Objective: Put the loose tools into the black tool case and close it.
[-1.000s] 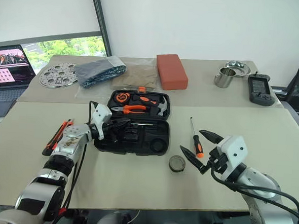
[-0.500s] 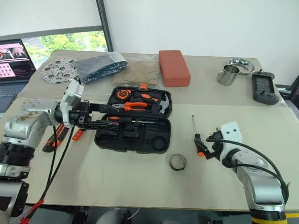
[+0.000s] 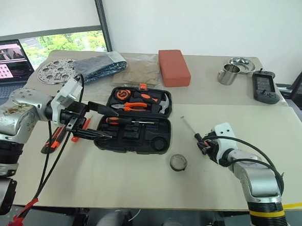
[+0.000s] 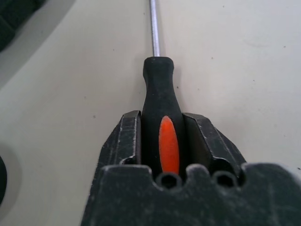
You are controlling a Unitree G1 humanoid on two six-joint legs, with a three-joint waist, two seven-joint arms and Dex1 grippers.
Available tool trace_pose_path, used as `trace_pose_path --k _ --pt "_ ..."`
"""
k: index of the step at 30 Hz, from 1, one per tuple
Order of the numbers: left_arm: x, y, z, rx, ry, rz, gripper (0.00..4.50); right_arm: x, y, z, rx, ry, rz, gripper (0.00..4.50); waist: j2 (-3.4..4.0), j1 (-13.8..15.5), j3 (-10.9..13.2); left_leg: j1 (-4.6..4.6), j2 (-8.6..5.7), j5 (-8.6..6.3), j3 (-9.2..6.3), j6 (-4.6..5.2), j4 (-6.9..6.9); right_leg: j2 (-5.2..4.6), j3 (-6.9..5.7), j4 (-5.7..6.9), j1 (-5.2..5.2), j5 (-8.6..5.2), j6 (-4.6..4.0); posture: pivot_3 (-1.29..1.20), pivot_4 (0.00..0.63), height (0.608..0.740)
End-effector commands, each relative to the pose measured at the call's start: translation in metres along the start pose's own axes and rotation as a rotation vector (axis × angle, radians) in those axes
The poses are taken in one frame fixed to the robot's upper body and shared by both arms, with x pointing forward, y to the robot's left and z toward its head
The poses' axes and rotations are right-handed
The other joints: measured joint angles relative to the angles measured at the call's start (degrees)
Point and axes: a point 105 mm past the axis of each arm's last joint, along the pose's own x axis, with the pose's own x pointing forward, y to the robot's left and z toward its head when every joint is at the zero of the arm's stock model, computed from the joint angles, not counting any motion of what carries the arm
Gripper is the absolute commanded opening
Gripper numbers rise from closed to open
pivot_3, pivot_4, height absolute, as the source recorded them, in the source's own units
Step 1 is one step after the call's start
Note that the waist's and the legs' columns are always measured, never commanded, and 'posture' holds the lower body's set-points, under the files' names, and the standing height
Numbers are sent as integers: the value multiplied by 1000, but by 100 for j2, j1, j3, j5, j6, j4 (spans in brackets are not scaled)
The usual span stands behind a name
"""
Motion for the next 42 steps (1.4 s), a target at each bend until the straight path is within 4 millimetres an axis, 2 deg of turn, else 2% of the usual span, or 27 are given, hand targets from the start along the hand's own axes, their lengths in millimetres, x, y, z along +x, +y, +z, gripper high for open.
trace_pose_path --k 1,5,8,11,13,16,25,35,42 --pt "-11 -1 6 37 9 50 4500 -4 -10 26 -73 -82 -39 985 1 -2 1 -3 0 1 0 0 1 1 0 3 -4 0 0 0 150 740" --pt "-29 2 5 32 8 153 4500 -2 5 64 -222 -237 55 985 5 -22 17 -5 1 6 2 8 0 2 4 12 -16 0 0 0 150 740" --pt "-48 1 6 24 -1 253 4500 -3 34 94 -330 -376 215 985 8 -53 20 -2 8 7 2 8 -2 9 6 15 -17 1 -1 0 150 740" --pt "-67 -6 3 2 -10 361 4500 1 61 107 -469 -439 376 985 10 -64 22 -2 23 7 2 7 -1 21 5 17 -18 1 -2 0 150 740" --pt "-80 -11 0 -15 -17 438 4500 11 74 108 -599 -443 456 985 10 -44 23 -1 45 8 5 5 4 28 4 17 -18 1 -2 0 150 740" --pt "-97 -22 -6 -56 -16 532 4500 30 85 108 -734 -417 515 985 10 -43 26 2 63 8 12 4 7 40 2 19 -19 9 -15 0 150 740" --pt "-114 -53 -20 -139 6 643 4500 68 107 110 -867 -380 630 985 12 -22 36 19 87 20 21 -14 6 53 -3 38 -24 25 -47 0 150 740" --pt "-108 -63 -17 -143 -29 612 4500 91 114 108 -891 -309 656 985 12 -82 38 43 90 28 28 -29 3 51 -2 81 -27 20 -68 0 150 740" --pt "-108 -61 -13 -132 -34 600 4500 94 113 99 -911 -254 686 985 12 -157 38 49 90 28 28 -31 -1 51 -3 89 -26 20 -73 0 150 740"
